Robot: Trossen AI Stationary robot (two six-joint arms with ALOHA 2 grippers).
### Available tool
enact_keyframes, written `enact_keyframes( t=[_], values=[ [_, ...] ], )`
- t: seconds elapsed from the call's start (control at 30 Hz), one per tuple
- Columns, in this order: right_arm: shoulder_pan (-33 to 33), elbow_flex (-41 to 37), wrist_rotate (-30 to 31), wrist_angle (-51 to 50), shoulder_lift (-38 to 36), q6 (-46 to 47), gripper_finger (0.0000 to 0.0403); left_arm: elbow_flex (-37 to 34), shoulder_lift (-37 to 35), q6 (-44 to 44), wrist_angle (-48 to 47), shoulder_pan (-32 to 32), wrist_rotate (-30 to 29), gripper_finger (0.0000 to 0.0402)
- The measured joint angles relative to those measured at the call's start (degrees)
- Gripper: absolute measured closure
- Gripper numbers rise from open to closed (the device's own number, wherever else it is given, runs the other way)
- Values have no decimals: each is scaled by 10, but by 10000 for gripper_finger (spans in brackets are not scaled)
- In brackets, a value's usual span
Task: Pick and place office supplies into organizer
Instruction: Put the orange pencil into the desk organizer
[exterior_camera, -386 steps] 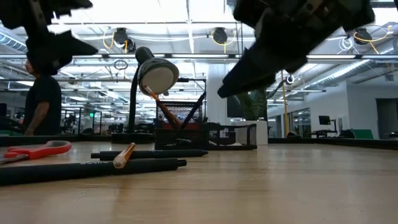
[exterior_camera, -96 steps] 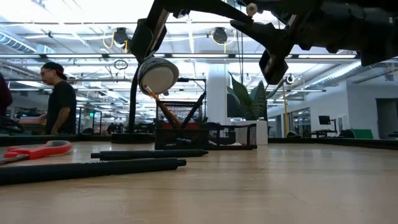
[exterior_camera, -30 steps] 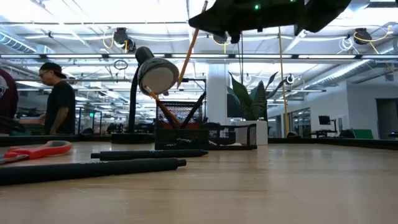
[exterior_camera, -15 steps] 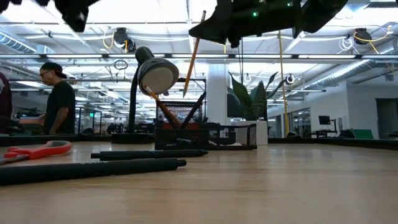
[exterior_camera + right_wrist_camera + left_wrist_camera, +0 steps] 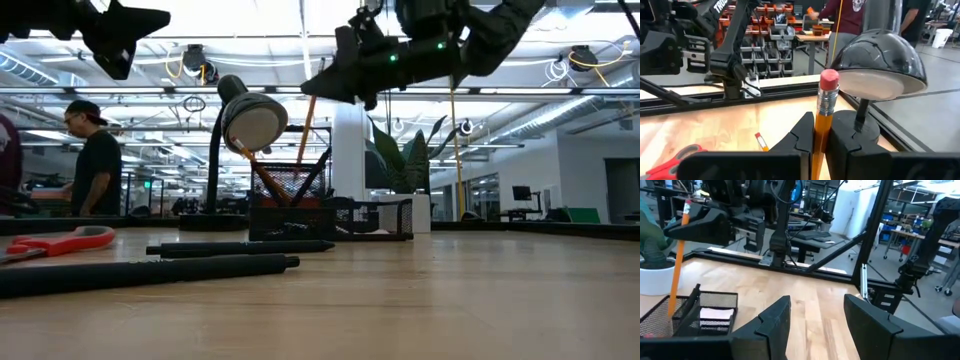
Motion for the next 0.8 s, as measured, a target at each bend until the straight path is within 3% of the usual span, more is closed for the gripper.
enact_keyframes(
  t=[0.53, 0.8],
  values=[
    [-23, 50, -1, -38, 94, -2, 379, 0, 0, 14, -2, 20, -8, 213],
    [-8, 50, 0, 11, 89, -56, 306, 0, 0, -2, -6, 21, -8, 213]
  ],
)
